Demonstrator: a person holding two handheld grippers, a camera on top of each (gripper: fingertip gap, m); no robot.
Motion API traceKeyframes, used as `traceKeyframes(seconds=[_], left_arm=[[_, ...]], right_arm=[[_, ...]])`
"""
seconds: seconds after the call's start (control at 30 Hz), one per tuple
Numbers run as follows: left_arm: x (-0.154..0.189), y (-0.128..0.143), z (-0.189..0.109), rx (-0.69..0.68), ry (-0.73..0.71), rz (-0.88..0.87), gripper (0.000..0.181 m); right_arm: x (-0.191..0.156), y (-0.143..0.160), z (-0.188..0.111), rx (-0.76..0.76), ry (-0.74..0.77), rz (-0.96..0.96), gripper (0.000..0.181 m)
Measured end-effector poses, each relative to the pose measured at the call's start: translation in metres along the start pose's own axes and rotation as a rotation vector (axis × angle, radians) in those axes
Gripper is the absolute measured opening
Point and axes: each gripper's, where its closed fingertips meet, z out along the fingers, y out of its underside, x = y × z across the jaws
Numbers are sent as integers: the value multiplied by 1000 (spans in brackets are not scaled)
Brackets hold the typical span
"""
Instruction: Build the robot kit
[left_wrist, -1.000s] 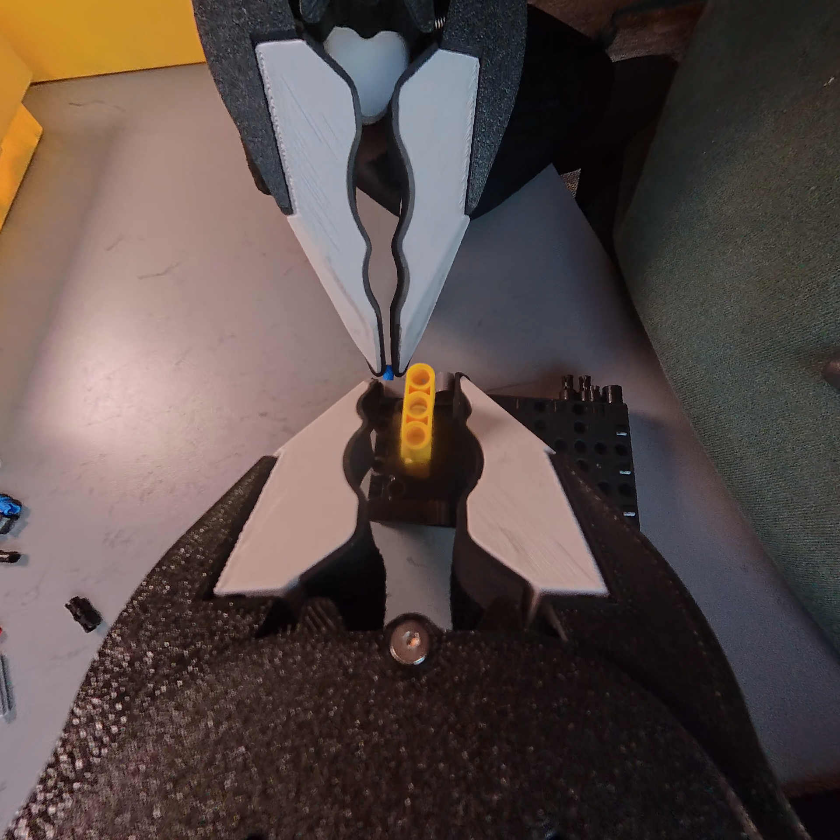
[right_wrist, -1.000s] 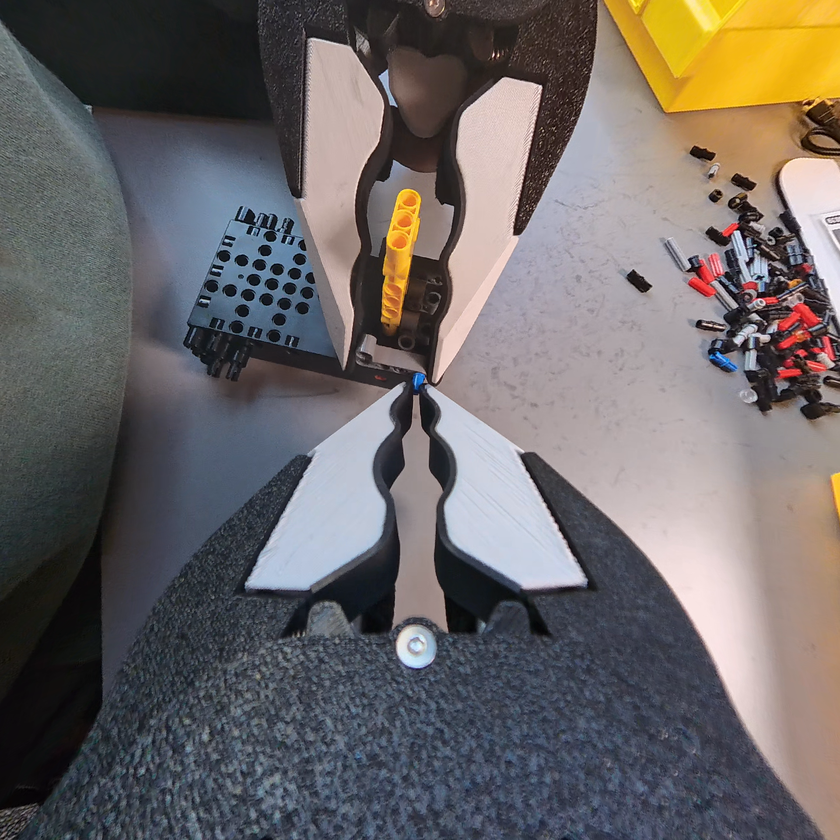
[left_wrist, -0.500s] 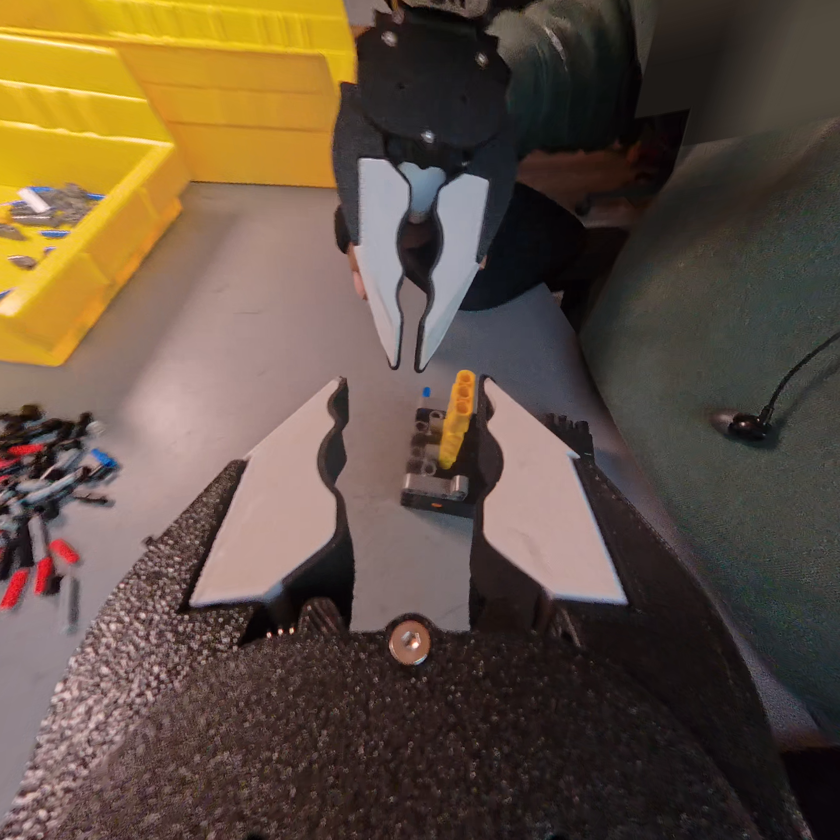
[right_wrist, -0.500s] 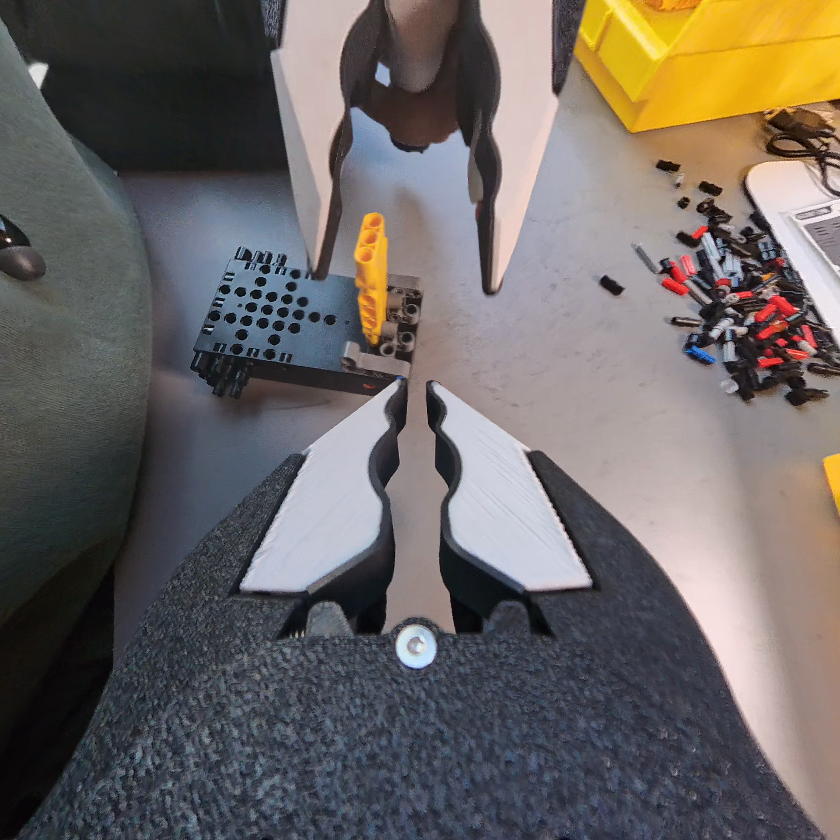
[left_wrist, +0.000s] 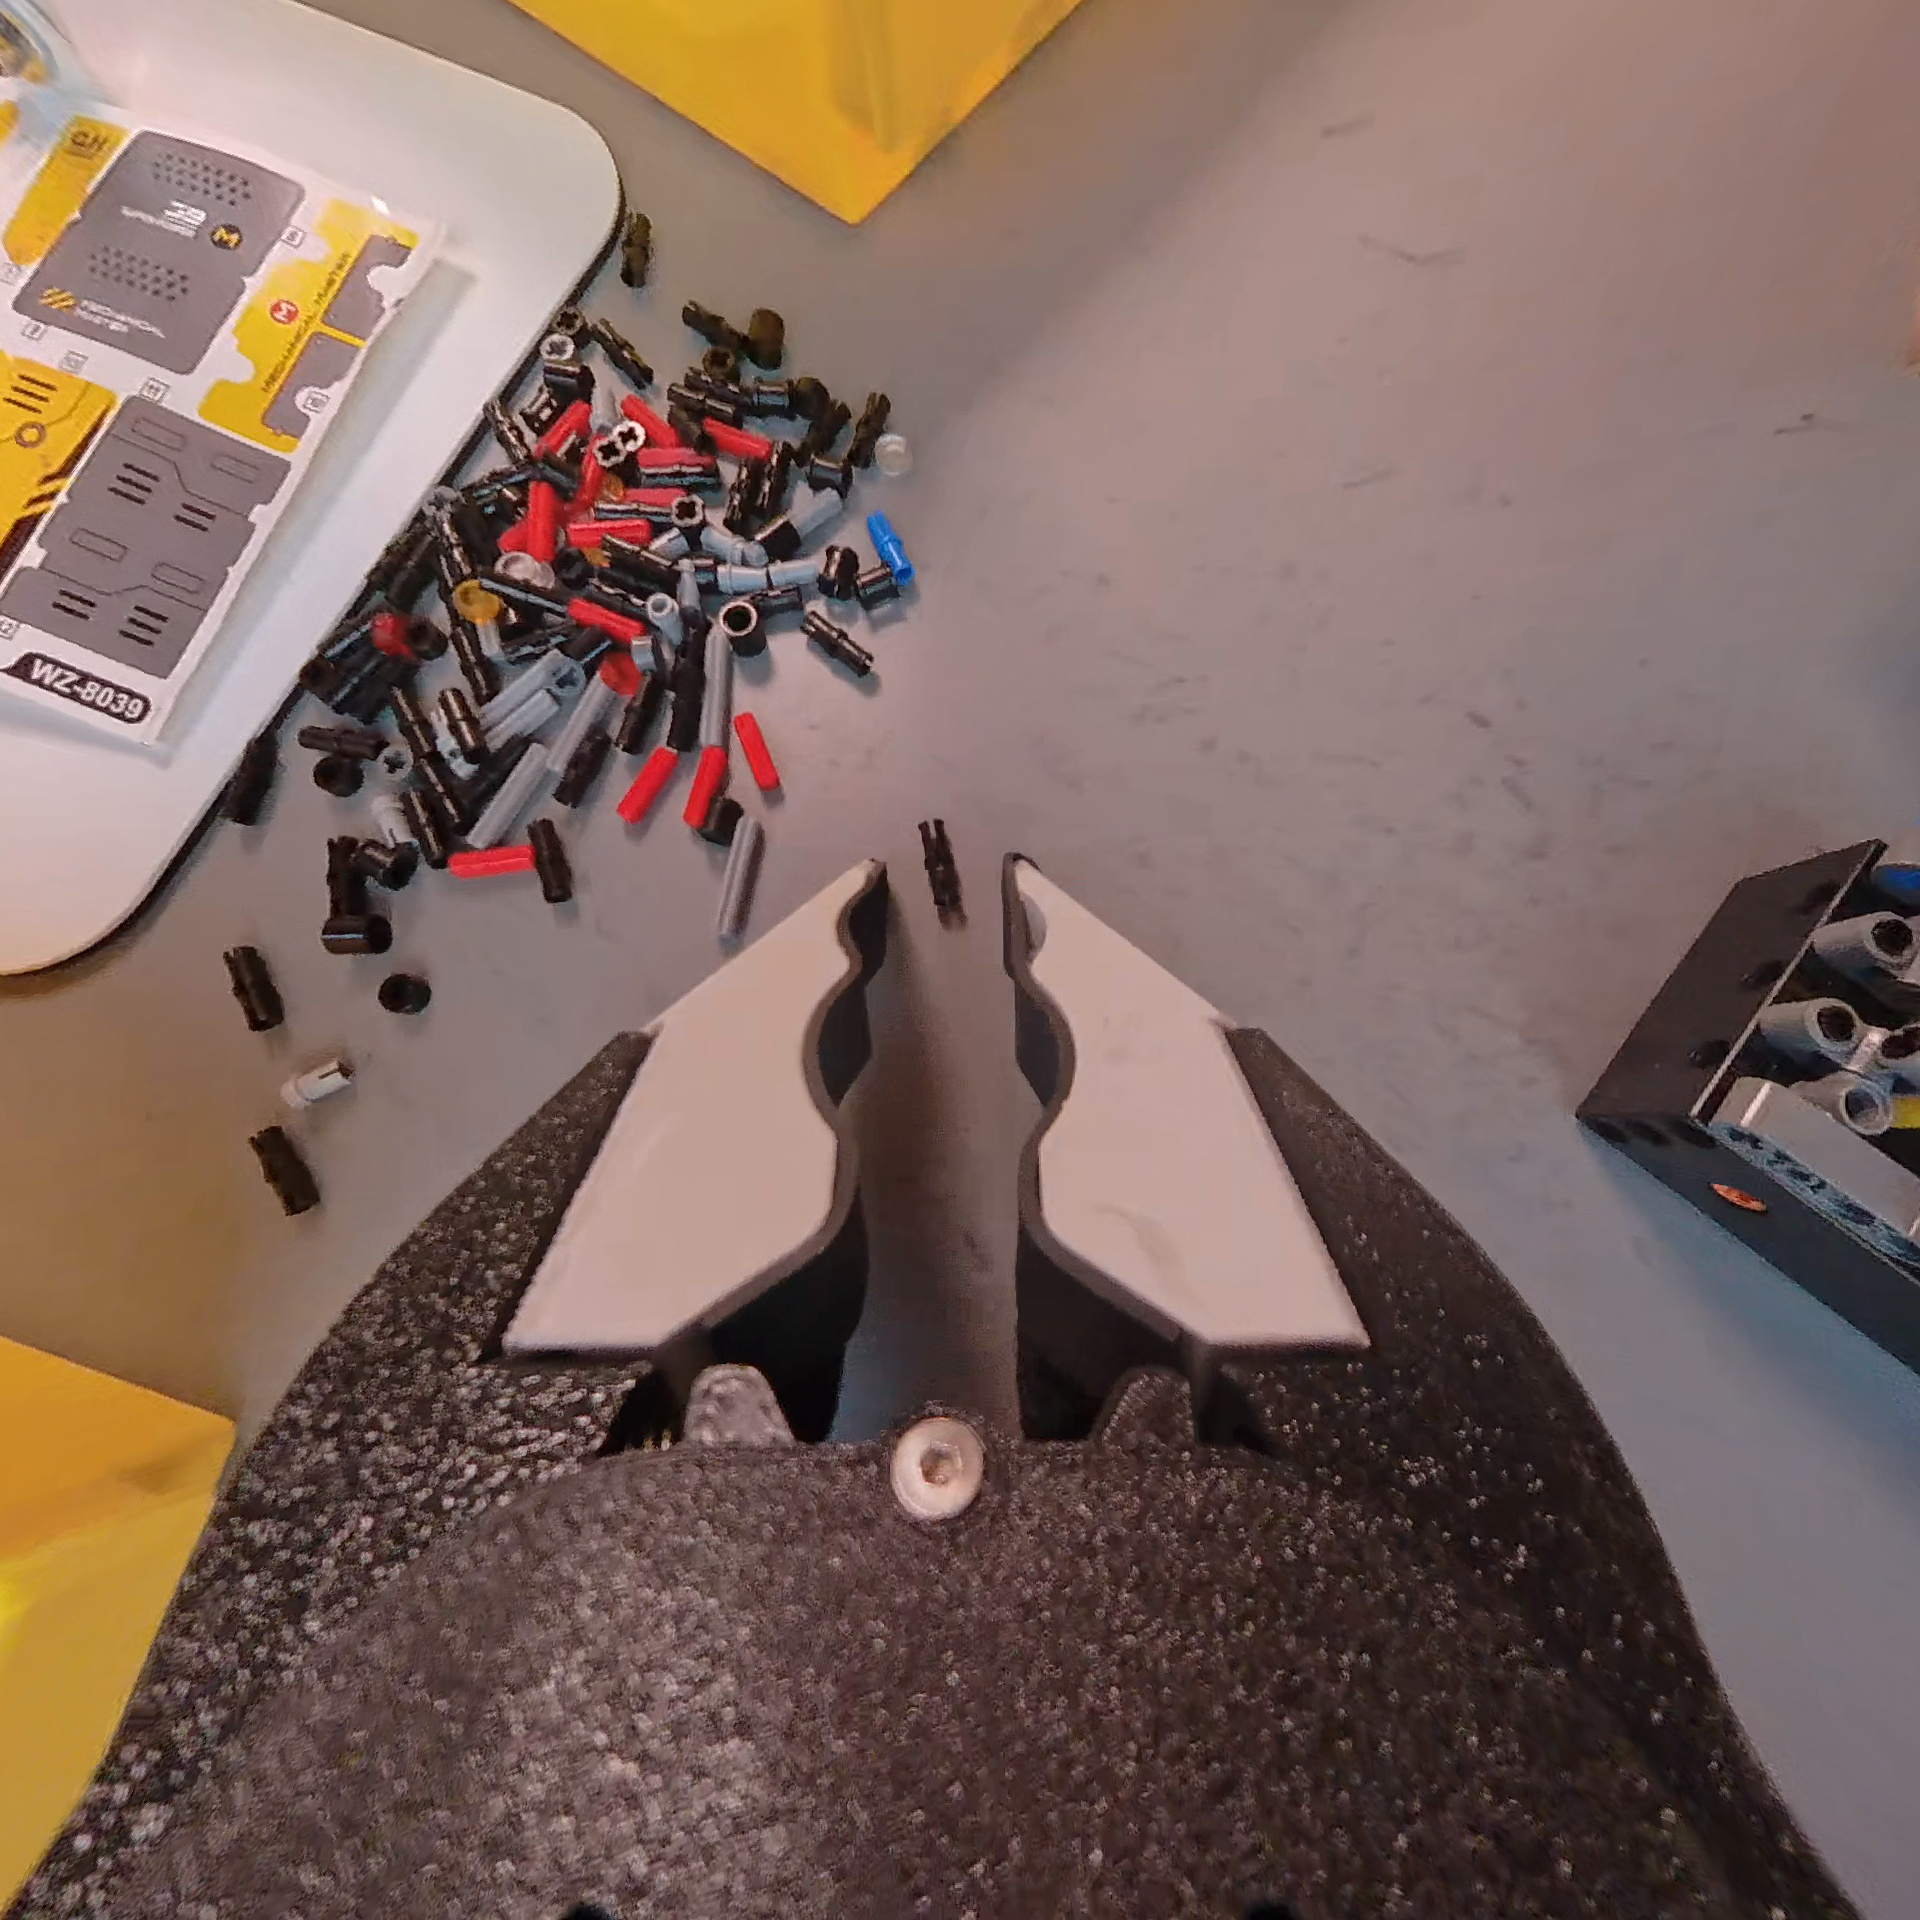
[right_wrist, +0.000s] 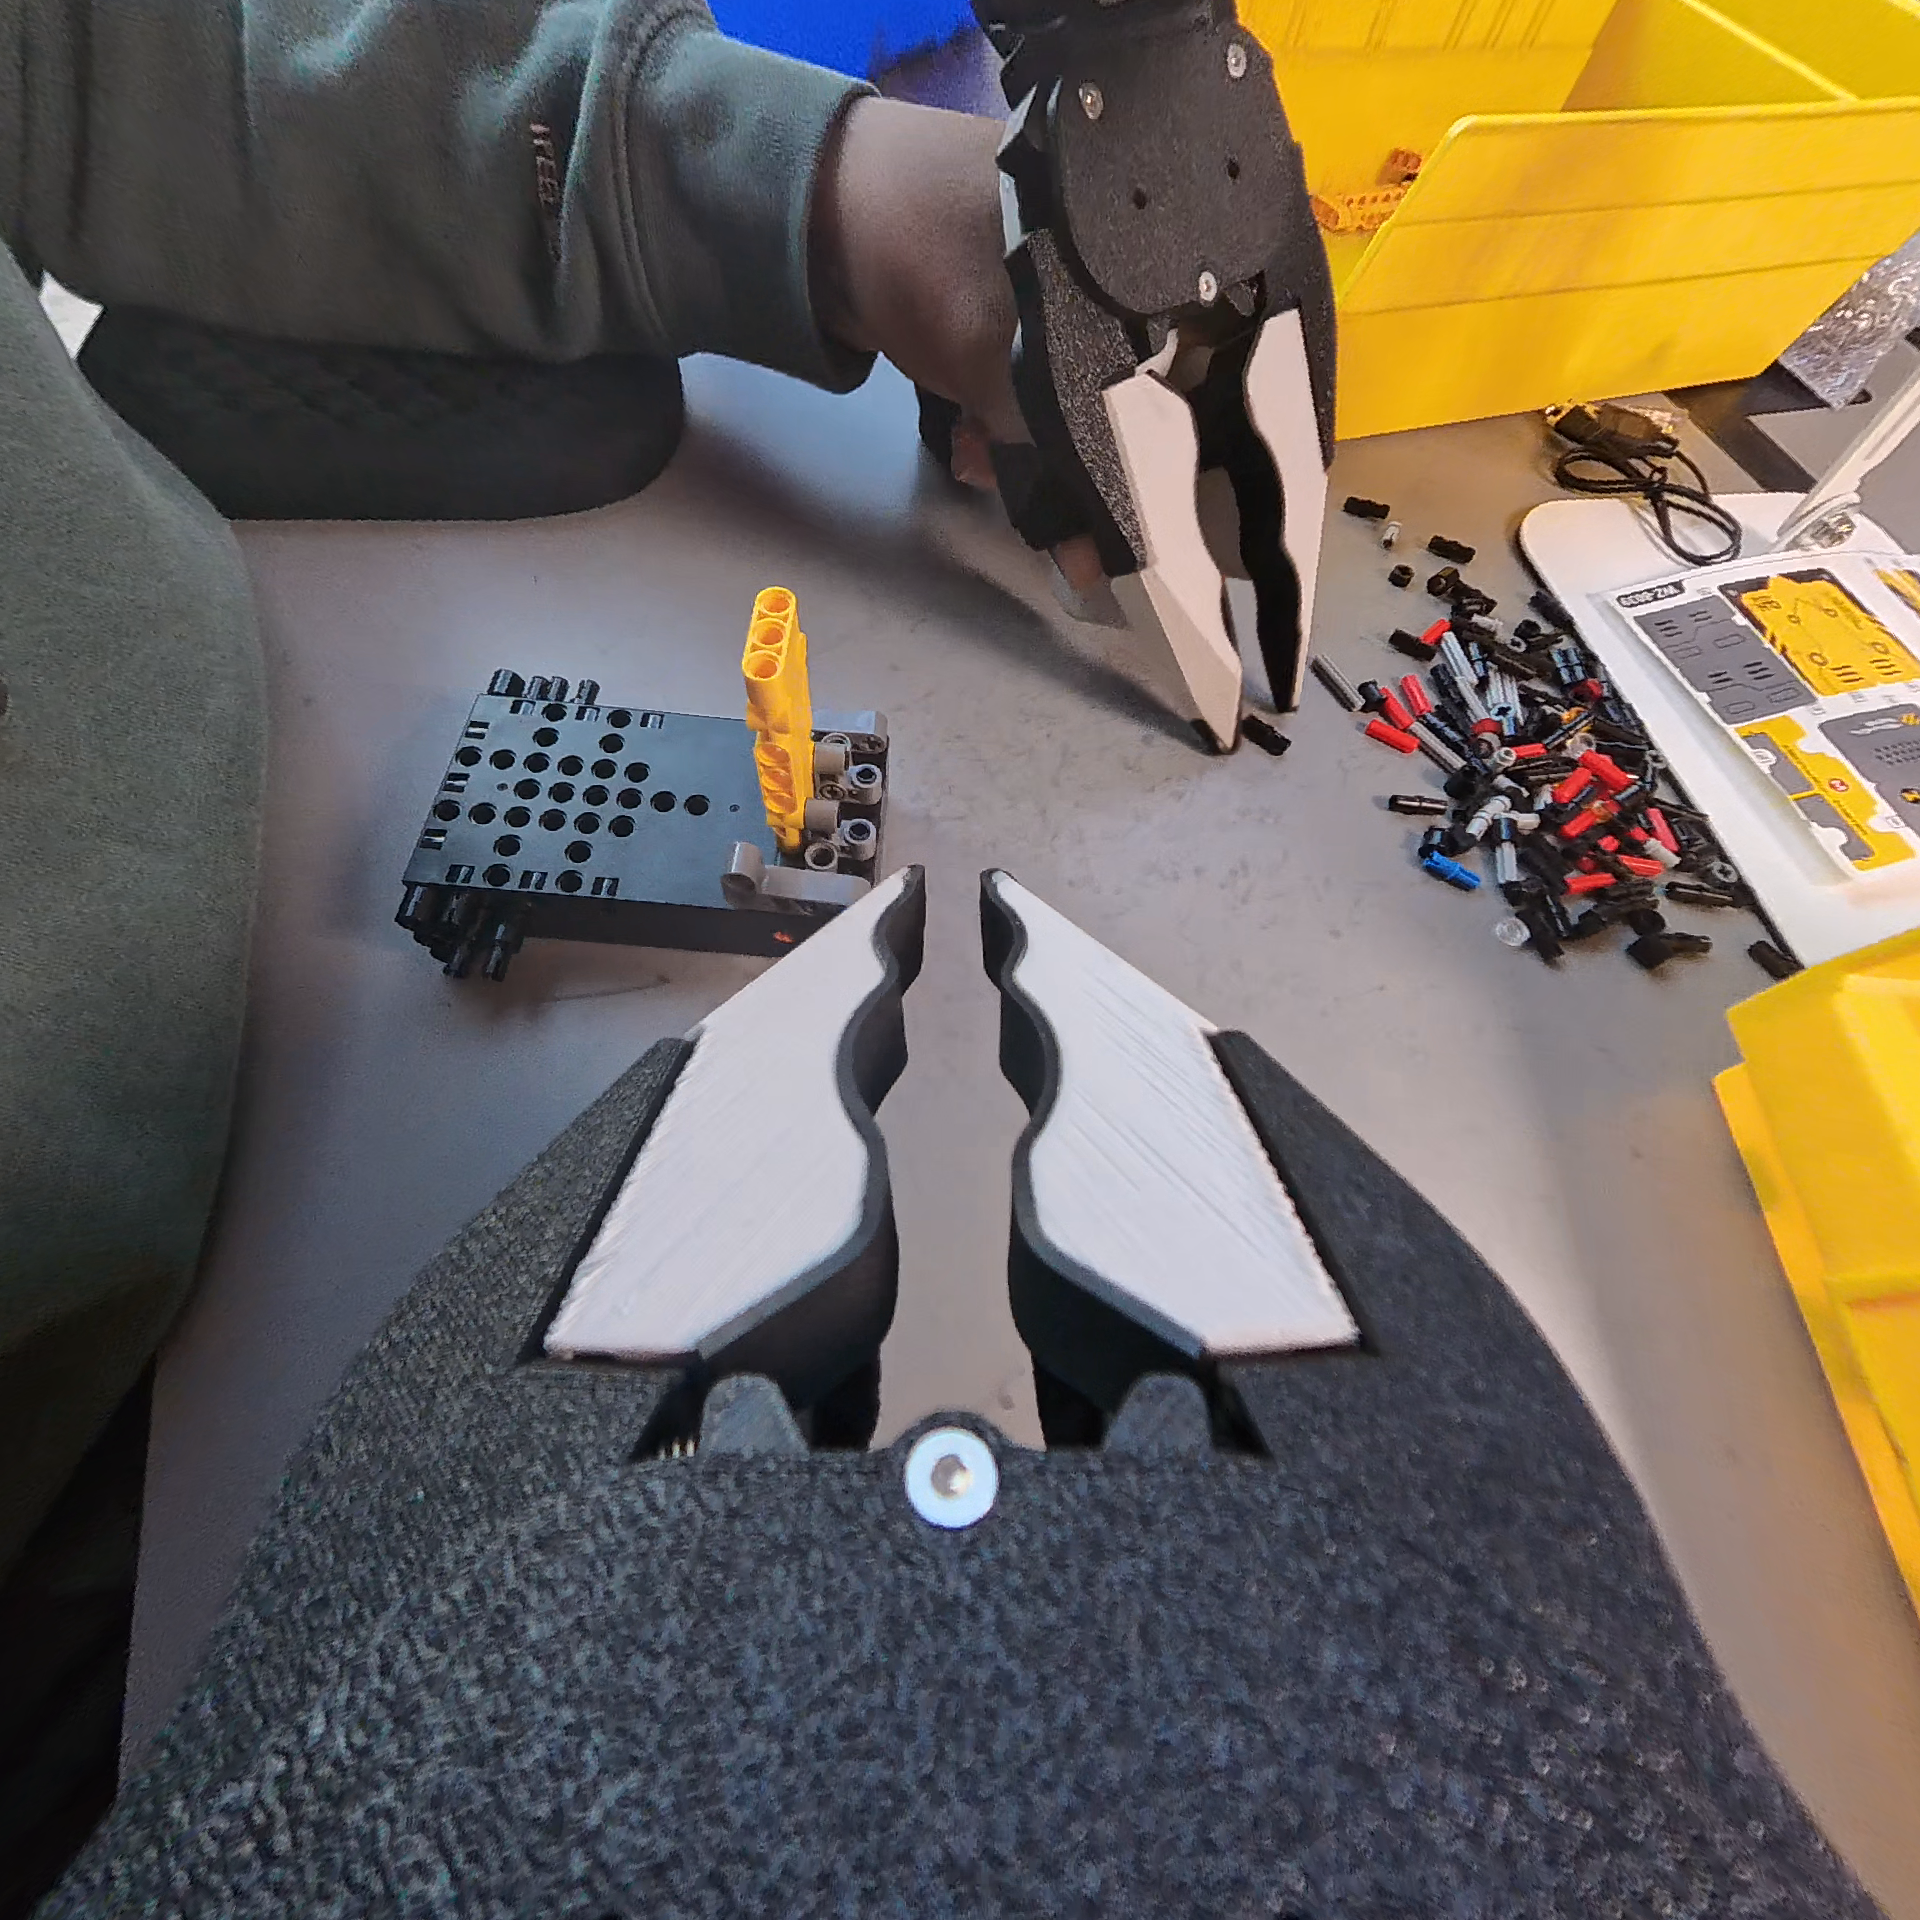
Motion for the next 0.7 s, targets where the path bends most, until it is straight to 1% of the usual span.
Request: traceKeyframes(seconds=[0.1, 0.27, 0.43, 0.53, 0.57, 0.63, 0.7], left_arm=[[2, -1, 2, -8, -1, 12, 5], [1, -1, 2, -19, 2, 33, 4], [9, -2, -3, -4, 28, 111, 3], [30, -21, -17, 101, 72, 186, 4], [41, -30, -24, 149, 108, 200, 4], [67, -45, -41, 248, 224, 191, 4], [89, -54, -58, 323, 342, 170, 4]], right_arm=[[0, 2, 1, 4, -2, 1, 10], [3, 1, -1, 23, 11, 5, 10], [7, -9, -4, 82, 41, -12, 9], [6, -16, -6, 134, 43, -26, 12], [6, -19, -6, 154, 39, -23, 14], [5, -26, -9, 197, 34, -35, 16], [2, -33, -11, 230, 36, -80, 18]])
